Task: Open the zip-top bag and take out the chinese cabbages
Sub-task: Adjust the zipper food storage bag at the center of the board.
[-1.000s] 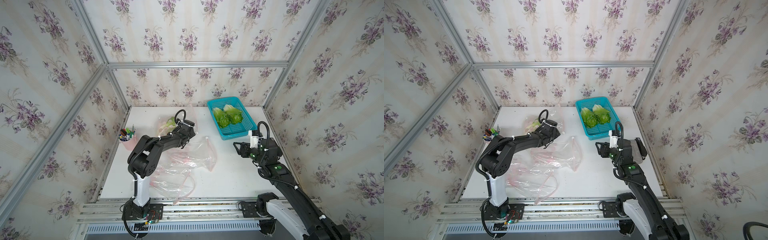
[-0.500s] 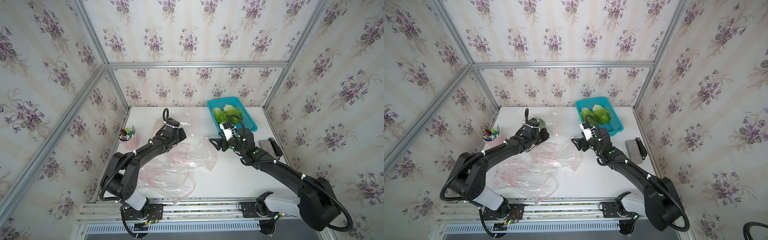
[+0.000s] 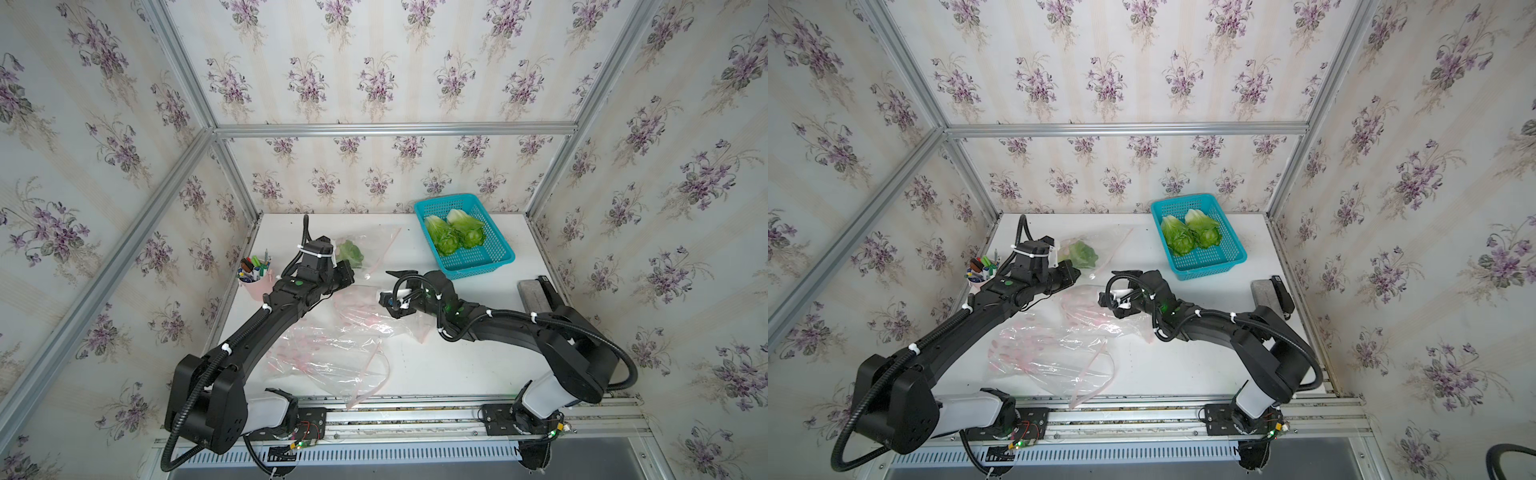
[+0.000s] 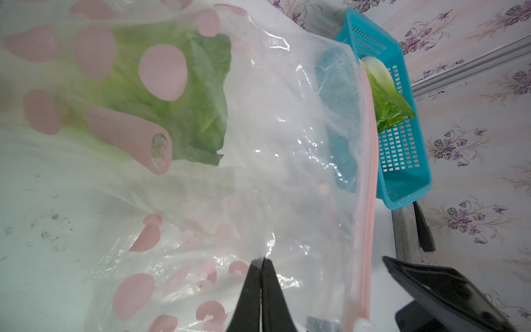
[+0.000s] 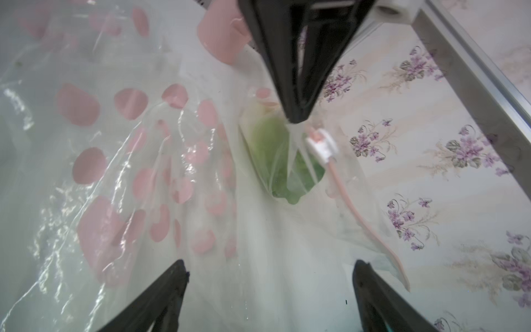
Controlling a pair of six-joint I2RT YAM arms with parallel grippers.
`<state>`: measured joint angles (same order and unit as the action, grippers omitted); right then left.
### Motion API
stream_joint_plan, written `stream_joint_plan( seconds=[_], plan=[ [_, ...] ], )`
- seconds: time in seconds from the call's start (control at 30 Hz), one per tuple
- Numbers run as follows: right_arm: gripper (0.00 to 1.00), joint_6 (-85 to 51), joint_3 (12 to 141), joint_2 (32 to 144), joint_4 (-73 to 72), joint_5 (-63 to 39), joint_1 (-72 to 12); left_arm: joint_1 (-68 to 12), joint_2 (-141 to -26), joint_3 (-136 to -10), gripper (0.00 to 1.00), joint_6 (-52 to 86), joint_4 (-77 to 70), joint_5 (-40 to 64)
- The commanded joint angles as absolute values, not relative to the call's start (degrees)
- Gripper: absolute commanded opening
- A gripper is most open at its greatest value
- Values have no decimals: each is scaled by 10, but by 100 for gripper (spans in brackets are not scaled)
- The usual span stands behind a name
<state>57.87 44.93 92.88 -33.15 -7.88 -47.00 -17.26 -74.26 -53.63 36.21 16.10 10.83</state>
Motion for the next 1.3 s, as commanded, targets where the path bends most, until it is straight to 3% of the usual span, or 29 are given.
stream_joint_plan(
  seconds=[0.0, 0.4, 0.9, 1.0, 1.13, 1.27],
  plan=[
    [86, 626, 482, 939, -382, -65, -473, -158, -727, -528, 0, 340, 182, 129],
    [81, 643, 635, 985, -136, -103, -503, -126, -711, -520, 0, 323, 200, 154],
    [68, 623, 677, 1040, -171, -130, -506, -109, -722, -534, 0, 311, 200, 181],
    [59, 611, 691, 1050, -169, -137, -505, -108, -722, -534, 0, 311, 201, 184],
    [32, 600, 709, 1059, -157, -145, -504, -107, -721, -534, 0, 309, 202, 188],
    [16, 588, 717, 1060, -154, -148, -503, -105, -721, -534, 0, 305, 205, 188]
  ],
)
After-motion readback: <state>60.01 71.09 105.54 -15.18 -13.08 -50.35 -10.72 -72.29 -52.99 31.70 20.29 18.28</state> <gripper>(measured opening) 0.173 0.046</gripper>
